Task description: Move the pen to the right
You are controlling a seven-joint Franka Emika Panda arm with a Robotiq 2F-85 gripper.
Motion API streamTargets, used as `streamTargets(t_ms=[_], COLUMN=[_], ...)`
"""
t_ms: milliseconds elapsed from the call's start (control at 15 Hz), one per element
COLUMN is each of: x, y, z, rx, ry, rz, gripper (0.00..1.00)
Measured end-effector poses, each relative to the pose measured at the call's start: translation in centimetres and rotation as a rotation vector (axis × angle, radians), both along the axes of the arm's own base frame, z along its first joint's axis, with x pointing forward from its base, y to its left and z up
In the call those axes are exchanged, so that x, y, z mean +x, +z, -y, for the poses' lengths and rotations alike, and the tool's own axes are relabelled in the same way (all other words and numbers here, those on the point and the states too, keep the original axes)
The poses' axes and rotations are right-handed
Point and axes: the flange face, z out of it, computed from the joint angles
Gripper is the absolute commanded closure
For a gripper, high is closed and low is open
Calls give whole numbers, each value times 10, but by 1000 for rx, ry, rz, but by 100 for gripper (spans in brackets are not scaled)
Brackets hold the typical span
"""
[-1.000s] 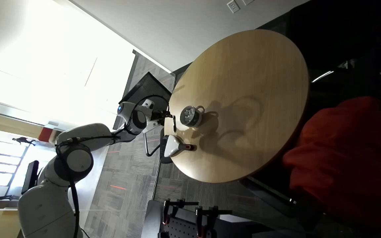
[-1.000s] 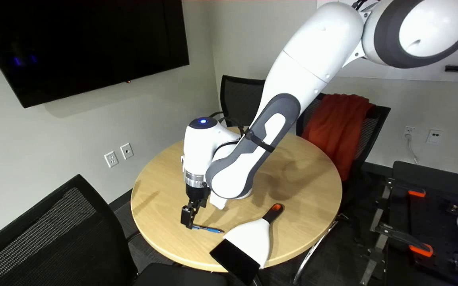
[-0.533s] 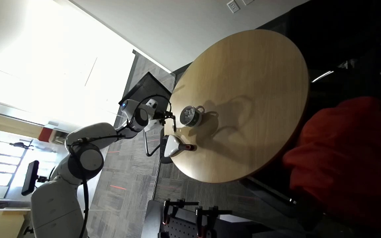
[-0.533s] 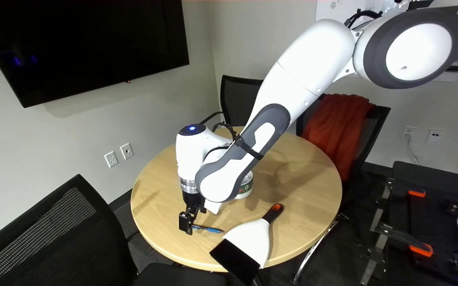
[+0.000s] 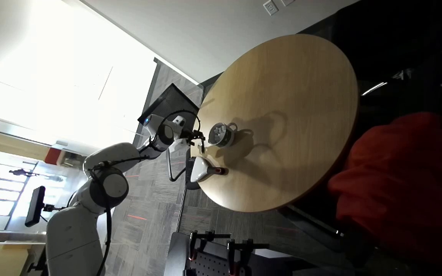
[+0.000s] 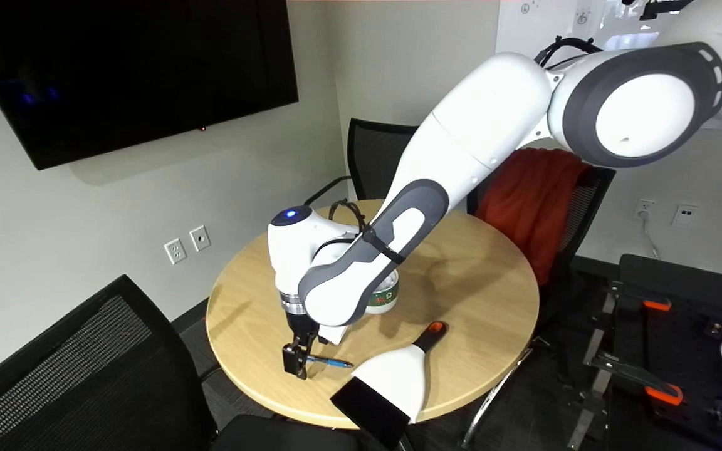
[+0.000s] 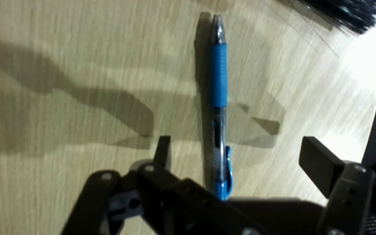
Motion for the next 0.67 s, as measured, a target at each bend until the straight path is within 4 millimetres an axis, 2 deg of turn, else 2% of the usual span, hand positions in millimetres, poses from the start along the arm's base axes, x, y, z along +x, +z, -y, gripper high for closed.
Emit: streamTargets(t_ms=[67,133,200,333,667], x=[1,1,1,4,9], y=[-3,-6,-8,-11,-2], z=[0,0,0,-1,-9], rx=[-4,-8,-12,-19,-29], ry=[0,0,1,3,12], rz=[-3,-6,-7,-3,0], gripper=[25,26,32,48,88])
